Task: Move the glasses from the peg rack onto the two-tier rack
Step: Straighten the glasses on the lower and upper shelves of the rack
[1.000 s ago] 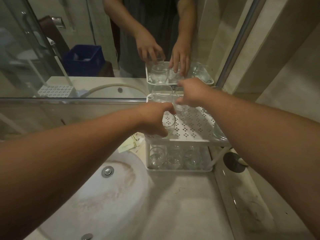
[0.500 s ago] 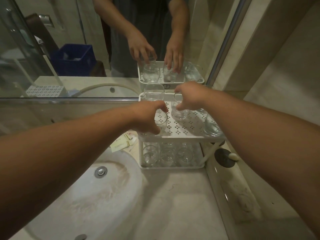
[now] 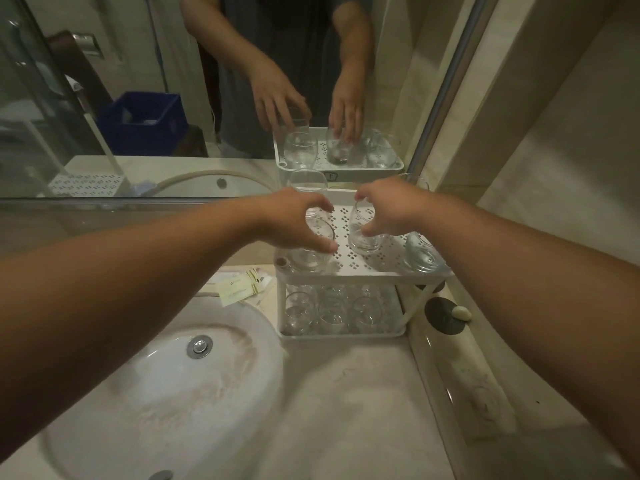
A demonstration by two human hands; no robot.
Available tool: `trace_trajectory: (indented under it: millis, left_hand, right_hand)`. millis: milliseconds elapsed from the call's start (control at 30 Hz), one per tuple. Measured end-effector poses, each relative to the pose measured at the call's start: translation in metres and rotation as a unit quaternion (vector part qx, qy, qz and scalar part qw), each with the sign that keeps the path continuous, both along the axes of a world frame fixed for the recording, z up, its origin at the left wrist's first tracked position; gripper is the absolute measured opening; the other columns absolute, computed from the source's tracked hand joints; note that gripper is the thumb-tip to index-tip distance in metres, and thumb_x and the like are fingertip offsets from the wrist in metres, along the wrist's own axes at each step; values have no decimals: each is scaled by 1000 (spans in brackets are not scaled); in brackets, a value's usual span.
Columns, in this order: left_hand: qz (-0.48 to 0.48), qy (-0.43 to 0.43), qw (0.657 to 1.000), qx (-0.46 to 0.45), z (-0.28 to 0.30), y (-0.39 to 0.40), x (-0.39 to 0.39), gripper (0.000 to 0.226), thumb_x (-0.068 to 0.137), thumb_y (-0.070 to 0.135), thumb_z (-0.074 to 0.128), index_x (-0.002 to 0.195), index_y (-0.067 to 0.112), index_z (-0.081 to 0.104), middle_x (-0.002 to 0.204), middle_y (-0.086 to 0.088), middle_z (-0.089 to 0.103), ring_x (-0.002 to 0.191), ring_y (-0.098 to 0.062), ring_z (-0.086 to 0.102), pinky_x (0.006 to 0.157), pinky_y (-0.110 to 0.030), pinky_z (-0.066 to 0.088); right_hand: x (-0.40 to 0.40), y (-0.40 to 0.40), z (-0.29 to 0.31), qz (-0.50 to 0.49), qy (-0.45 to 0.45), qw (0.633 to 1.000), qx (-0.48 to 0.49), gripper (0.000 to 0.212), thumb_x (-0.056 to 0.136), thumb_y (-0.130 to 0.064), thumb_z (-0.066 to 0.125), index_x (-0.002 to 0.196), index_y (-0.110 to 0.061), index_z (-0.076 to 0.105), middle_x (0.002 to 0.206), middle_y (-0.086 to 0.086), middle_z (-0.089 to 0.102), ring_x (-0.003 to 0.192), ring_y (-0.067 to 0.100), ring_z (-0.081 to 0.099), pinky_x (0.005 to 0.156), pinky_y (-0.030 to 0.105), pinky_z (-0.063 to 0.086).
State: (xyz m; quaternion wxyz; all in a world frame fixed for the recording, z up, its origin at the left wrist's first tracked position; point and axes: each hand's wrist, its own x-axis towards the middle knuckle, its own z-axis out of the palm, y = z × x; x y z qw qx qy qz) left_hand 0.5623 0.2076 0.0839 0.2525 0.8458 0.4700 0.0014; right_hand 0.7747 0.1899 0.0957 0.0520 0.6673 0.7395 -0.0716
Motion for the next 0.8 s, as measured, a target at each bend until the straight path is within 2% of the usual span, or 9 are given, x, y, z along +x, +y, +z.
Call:
trace_trajectory:
  millis: [67, 133, 167, 200, 267, 367, 500, 633, 800]
  left_hand:
    - [37, -87, 996, -4, 6, 11, -4, 73, 77, 64, 71, 141, 43, 44, 153, 0, 42, 120, -19, 51, 85, -25, 38]
    - [85, -157, 983, 31, 8, 25, -7, 60, 84, 55, 70, 138, 37, 50, 145, -2, 51, 101, -10, 50, 68, -18, 40]
    - [105, -163, 979, 63, 7, 33, -9, 56, 86, 50, 70, 137, 34, 52, 141, -3, 54, 96, -9, 51, 64, -18, 40]
    - [118, -153, 977, 93, 6, 40, -10, 56, 88, 47, 70, 138, 32, 52, 140, -3, 56, 95, -10, 53, 66, -19, 43]
    - [131, -108, 978, 125, 1, 53, -13, 63, 87, 45, 72, 143, 29, 48, 144, -3, 55, 108, -17, 59, 79, -27, 49]
    - [130, -62, 983, 115, -7, 67, -11, 77, 81, 52, 76, 147, 28, 44, 148, -4, 52, 128, -26, 55, 96, -38, 47]
    - [112, -41, 986, 119, -15, 72, 2, 89, 72, 59, 80, 147, 27, 45, 145, -4, 55, 127, -27, 56, 95, -37, 47]
    - [117, -22, 978, 171, -21, 76, 14, 87, 73, 61, 77, 146, 26, 46, 142, -4, 57, 125, -27, 57, 96, -41, 50]
    - [111, 7, 976, 190, -24, 82, 25, 86, 72, 64, 76, 144, 28, 47, 145, -4, 54, 128, -28, 54, 96, -43, 49]
  right_hand:
    - [0, 0, -1, -3, 6, 1000, 2, 73, 80, -34, 78, 143, -20, 44, 140, 3, 52, 114, 23, 57, 85, 29, 44]
    - [0, -1, -1, -5, 13, 1000, -1, 72, 81, -34, 78, 143, -20, 44, 140, 4, 52, 112, 23, 58, 85, 30, 45]
    - [0, -1, -1, -6, 17, 1000, -3, 72, 81, -34, 77, 143, -20, 44, 140, 4, 52, 113, 24, 58, 86, 30, 45]
    - [-1, -1, -1, -6, 19, 1000, -3, 72, 81, -34, 77, 143, -20, 44, 141, 4, 52, 114, 24, 57, 87, 30, 44]
    - [0, 0, -1, -5, 22, 1000, -4, 72, 81, -33, 77, 144, -19, 44, 141, 4, 52, 119, 25, 55, 86, 28, 42]
    - [-1, 2, -2, -7, 21, 1000, -5, 71, 82, -32, 77, 144, -18, 44, 141, 5, 52, 118, 25, 55, 82, 26, 40]
    - [0, 2, -4, -11, 24, 1000, -1, 71, 83, -31, 76, 144, -19, 43, 142, 4, 51, 118, 25, 54, 81, 26, 38]
    - [1, 1, -6, -17, 32, 999, 4, 70, 82, -32, 76, 144, -20, 44, 141, 4, 52, 114, 23, 56, 77, 26, 37]
    - [1, 3, -7, -18, 32, 999, 13, 71, 81, -34, 77, 143, -21, 45, 139, 3, 54, 117, 23, 56, 77, 26, 37]
